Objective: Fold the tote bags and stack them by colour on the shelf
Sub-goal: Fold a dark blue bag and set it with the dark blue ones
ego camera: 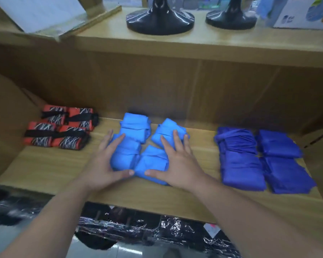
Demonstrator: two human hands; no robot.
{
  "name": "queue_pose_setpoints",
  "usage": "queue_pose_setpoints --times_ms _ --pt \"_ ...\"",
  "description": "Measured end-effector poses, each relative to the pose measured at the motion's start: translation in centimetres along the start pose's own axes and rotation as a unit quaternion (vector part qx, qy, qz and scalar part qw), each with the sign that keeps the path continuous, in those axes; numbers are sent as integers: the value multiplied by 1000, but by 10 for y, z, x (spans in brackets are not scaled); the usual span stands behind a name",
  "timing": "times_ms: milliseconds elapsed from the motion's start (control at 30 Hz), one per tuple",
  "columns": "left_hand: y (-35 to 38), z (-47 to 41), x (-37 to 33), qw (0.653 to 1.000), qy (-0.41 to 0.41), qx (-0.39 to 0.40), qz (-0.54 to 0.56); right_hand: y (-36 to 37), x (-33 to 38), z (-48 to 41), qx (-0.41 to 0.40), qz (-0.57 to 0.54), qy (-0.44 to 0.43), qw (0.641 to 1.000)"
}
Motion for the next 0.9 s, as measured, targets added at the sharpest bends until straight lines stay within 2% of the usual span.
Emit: queue_pose_setpoints --times_ms 67,200,400,567,900 --pt "-9 -8 4 997 -19 33 63 4 -6 -10 15 -3 -20 1000" --pt "-10 -22 11 996 -23 52 72 -1 -26 -22 19 -28 -72 997" --pt "12 -20 5 999 -41 -16 6 -12 -31 -43 28 -12 -101 994" --pt "8 -25 -7 999 -46 5 -28 -12 -22 -38 -2 71 -93 993" --pt "6 -29 -10 995 -51 38 -76 -7 -13 -35 -6 91 -87 992"
Point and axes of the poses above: each hand's wrist, its own z-axis away from the middle knuckle, its own y-axis out of the palm, x = y × z, the point moved 1 cm from there along -z, towards the middle knuckle, and after that the axes turned 14 degrees about z, right-handed, at the moved point
